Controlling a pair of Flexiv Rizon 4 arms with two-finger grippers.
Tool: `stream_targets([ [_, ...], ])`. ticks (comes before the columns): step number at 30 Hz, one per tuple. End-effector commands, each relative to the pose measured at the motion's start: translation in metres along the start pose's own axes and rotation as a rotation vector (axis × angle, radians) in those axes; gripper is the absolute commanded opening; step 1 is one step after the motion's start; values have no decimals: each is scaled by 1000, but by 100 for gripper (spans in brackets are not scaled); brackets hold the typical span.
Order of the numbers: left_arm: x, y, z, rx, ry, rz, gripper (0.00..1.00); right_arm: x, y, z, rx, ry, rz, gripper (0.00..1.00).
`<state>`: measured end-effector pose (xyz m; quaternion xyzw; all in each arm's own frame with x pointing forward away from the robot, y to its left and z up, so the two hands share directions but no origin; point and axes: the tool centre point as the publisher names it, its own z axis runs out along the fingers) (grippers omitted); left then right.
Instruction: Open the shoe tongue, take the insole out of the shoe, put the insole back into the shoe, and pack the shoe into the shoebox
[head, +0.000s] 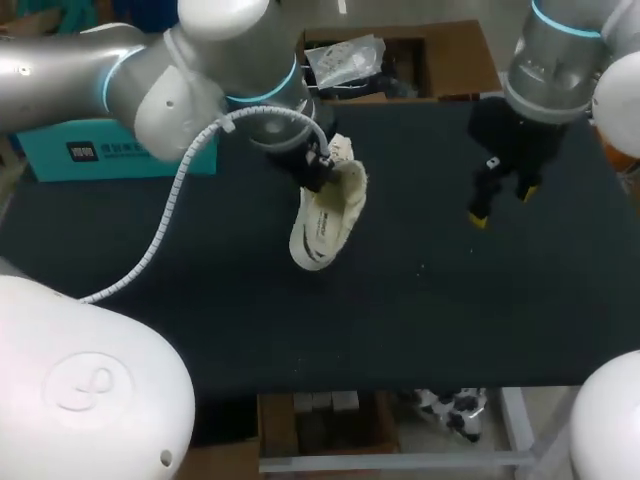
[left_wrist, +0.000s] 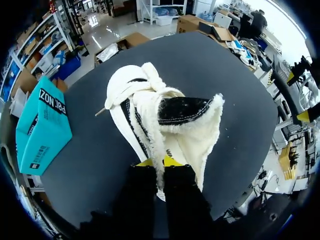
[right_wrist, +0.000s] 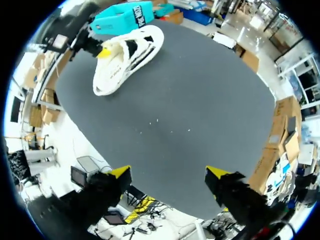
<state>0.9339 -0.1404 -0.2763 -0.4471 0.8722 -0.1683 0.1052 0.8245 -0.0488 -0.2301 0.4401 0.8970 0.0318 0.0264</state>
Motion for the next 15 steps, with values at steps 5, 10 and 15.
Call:
stream_targets([
  [5, -35, 7, -63, 103, -55, 147, 0, -5, -5, 3, -44, 2, -232, 100],
  [10, -80, -14, -96, 178, -117, 225, 0, -5, -5, 3, -44, 2, -232, 100],
  [15, -151, -44, -122, 294, -157, 265, 0, -5, -5, 3, -44, 2, -232, 100],
])
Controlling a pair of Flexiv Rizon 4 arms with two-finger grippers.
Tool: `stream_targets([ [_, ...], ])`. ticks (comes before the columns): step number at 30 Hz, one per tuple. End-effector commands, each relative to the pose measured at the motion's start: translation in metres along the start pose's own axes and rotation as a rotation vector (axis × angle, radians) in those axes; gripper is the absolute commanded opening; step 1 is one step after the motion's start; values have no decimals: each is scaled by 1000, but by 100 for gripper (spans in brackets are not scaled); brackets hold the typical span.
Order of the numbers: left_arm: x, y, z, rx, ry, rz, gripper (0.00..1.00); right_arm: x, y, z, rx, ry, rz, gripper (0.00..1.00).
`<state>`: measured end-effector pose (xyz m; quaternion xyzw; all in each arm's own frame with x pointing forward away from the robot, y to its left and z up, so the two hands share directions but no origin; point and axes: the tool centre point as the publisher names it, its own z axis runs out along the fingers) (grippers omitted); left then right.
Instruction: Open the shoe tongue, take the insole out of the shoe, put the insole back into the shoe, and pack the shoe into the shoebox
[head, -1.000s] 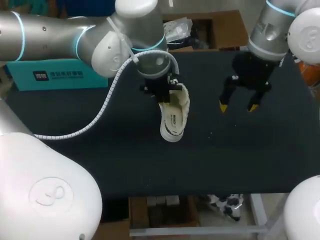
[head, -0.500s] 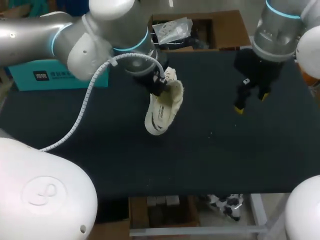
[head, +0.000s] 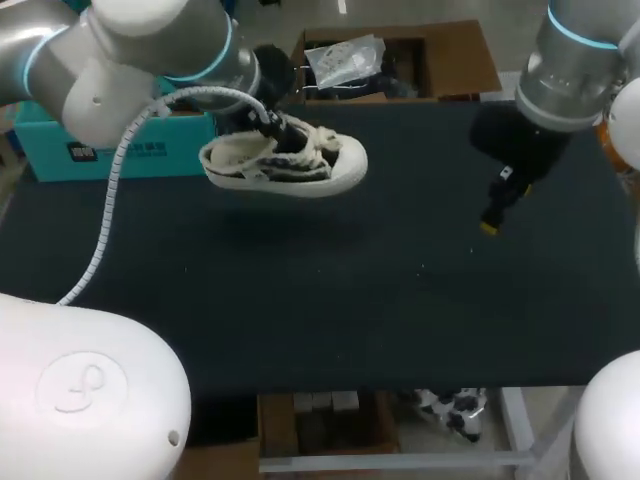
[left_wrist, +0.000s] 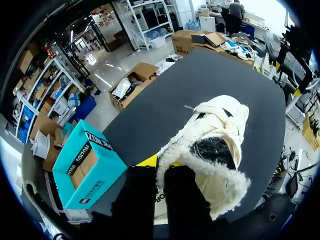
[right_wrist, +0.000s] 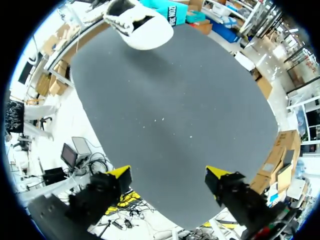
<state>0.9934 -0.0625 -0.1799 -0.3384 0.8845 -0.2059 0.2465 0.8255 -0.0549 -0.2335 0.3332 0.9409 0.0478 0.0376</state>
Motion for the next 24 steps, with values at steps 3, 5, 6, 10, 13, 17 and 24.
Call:
stream_targets([
  [3, -109, -5, -31, 149, 9, 68, 0, 1, -2, 0, -2, -2, -1, 100],
  [5, -146, -11, -33, 170, 7, 91, 0, 1, -2, 0, -2, -2, -1, 100],
  [6, -162, -14, -33, 174, -5, 104, 0, 1, -2, 0, -2, -2, -1, 100],
  [10, -221, -15, -33, 203, -14, 170, 0, 1, -2, 0, -2, -2, -1, 100],
  [13, -262, -16, -26, 201, -18, 176, 0, 1, -2, 0, -2, -2, -1, 100],
  [17, -305, -6, -26, 206, -22, 183, 0, 1, -2, 0, -2, -2, -1, 100],
  [24, -363, 26, -11, 184, -55, 170, 0, 1, -2, 0, -2, -2, -1, 100],
])
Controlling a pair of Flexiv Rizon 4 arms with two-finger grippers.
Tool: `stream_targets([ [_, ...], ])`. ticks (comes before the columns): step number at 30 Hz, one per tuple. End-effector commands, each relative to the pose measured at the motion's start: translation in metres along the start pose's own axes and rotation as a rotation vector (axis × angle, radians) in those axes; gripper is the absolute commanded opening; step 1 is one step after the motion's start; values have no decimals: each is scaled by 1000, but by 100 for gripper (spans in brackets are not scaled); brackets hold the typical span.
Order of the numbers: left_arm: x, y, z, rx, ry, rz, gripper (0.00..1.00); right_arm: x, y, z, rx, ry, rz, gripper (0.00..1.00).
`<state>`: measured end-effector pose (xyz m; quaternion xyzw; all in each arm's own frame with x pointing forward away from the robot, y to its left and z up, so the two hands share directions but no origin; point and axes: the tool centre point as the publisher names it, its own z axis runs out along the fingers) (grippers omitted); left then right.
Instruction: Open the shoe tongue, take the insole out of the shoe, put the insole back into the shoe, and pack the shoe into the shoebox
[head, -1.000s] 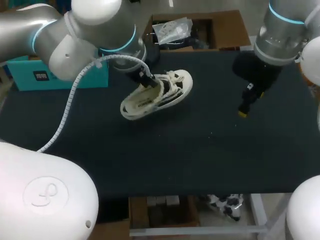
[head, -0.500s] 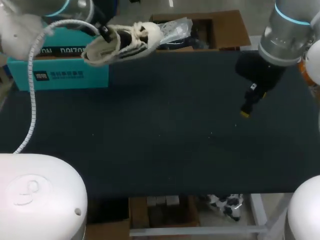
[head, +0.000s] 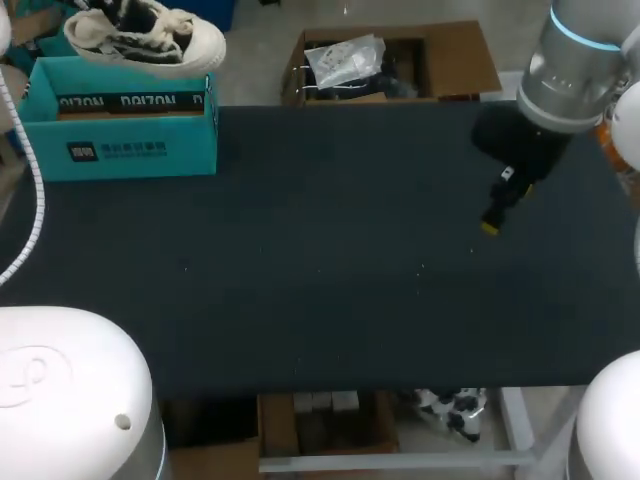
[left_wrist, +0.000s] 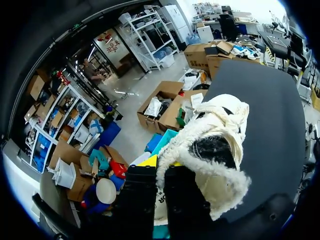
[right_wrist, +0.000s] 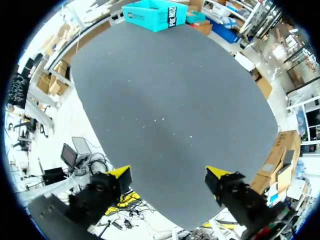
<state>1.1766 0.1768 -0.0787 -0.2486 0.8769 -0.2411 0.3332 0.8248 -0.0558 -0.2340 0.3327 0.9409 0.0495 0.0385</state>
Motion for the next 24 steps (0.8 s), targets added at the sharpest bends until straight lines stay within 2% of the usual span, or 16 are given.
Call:
stream_targets([
  [1, -48, 23, 18, 10, 47, -15, 0, 1, -1, -1, 1, -1, 0, 100],
  [4, -59, 40, 36, -19, 59, -27, 0, 1, -1, -1, 1, -1, 0, 100],
  [10, -61, 73, 76, -97, 89, -3, 0, 1, -1, -1, 1, -1, 0, 100],
  [16, -49, 106, 109, -170, 132, 23, 0, 1, -1, -1, 1, -1, 0, 100],
  [24, -27, 142, 120, -224, 185, 72, 0, 1, -1, -1, 1, -1, 0, 100],
])
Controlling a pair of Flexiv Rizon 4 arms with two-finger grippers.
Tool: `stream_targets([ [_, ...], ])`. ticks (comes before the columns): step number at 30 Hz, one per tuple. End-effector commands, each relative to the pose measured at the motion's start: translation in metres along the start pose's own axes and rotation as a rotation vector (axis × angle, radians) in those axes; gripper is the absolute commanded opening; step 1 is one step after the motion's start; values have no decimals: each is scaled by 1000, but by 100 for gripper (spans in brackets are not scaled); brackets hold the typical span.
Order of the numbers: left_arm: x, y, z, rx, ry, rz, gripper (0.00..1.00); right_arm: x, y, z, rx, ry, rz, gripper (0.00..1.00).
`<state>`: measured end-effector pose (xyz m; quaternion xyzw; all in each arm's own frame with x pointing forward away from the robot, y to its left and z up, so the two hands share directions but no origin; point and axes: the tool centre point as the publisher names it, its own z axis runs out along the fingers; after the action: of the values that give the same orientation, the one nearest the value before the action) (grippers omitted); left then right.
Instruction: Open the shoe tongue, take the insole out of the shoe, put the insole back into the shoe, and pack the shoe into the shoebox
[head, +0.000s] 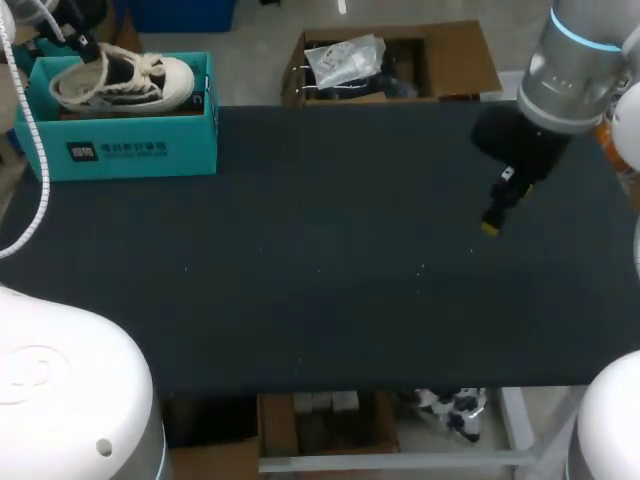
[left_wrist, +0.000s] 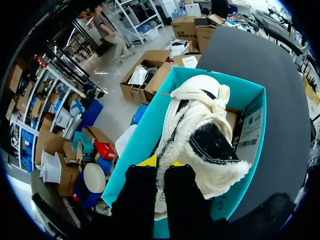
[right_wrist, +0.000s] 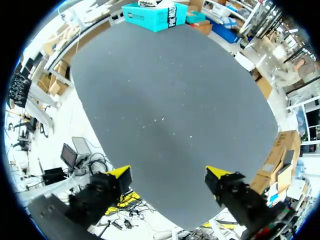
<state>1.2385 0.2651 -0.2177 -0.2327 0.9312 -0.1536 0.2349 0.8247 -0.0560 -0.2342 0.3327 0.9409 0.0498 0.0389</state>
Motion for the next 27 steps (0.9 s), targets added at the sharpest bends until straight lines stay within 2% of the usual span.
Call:
stream_targets([
  [1, 3, 12, 11, -12, 12, 11, 0, 1, 0, -1, 2, -1, 0, 100],
  [5, 13, 20, 18, -40, 36, 32, 0, 1, 0, -1, 2, -1, 0, 100],
  [12, 20, 23, 35, -100, 98, 64, 0, 1, 0, -1, 2, -1, 0, 100],
  [13, 20, 23, 36, -105, 95, 62, 3, 1, 0, -1, 2, -1, 0, 100],
  [14, 20, 23, 36, -106, 94, 63, 38, 1, 0, -1, 2, -1, 0, 100],
  [15, 20, 23, 36, -106, 95, 62, 48, 1, 0, -1, 2, -1, 0, 100],
  [17, 20, 24, 36, -108, 96, 58, 54, 1, 0, -1, 2, -1, 0, 100],
  [18, 20, 23, 36, -109, 94, 52, 78, 1, 0, -1, 2, -1, 0, 100],
  [19, 20, 23, 35, -109, 93, 52, 85, 1, 0, -1, 2, -1, 0, 100],
  [20, 20, 22, 35, -110, 88, 51, 86, 1, 0, -1, 2, -1, 0, 100],
  [21, 20, 21, 34, -110, 83, 48, 97, 1, 0, -1, 2, -1, 0, 100],
  [22, 20, 20, 31, -104, 81, 42, 100, 1, 0, -1, 2, -1, 0, 100],
  [27, 22, 10, 8, -64, 71, 25, 100, 1, 0, -1, 2, -1, 0, 100],
])
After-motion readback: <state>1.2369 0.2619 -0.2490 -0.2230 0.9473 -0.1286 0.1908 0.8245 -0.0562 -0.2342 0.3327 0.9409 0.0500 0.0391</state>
